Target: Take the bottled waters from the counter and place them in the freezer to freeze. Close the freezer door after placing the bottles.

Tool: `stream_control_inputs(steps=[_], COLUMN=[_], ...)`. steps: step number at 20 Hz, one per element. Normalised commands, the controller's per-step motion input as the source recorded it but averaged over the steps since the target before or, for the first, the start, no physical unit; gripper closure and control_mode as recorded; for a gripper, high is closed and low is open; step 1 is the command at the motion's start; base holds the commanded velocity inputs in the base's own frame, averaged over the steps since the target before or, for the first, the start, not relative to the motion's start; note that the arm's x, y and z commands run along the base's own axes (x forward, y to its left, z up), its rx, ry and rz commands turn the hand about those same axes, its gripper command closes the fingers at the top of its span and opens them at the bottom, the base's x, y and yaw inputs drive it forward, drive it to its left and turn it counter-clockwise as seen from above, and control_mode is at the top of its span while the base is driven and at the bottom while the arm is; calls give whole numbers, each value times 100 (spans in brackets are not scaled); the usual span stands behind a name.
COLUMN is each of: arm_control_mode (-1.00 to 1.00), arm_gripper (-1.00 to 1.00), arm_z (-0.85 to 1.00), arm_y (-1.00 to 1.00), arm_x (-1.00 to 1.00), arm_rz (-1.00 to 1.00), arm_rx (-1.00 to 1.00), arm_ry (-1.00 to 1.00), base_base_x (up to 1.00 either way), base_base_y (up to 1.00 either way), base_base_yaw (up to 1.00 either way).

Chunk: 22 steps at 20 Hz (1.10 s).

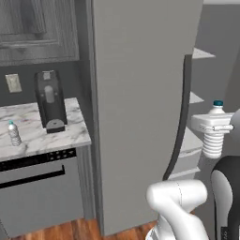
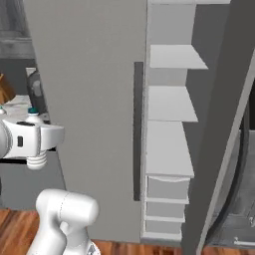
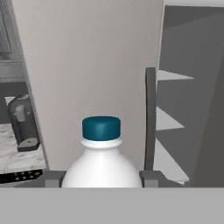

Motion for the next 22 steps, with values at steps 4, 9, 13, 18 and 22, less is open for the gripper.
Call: stream_control_inputs(steps=[4, 9, 13, 18, 22], arm_control_mode=[100, 100, 100, 100, 100], arm_gripper=[100, 100, 100, 100, 100], arm_z=[0, 0, 0, 0, 0], arm_y=[0, 0, 0, 0, 0], arm_x=[0, 0, 0, 0, 0], arm_rz=[0, 0, 0, 0, 0], arm_rx=[0, 0, 0, 0, 0], arm_ry=[0, 0, 0, 0, 0], base_base_x=[52, 48, 59, 40, 38], base_base_y=[-85, -59, -39, -7, 0], base_base_yaw=[0, 0, 0, 0, 0])
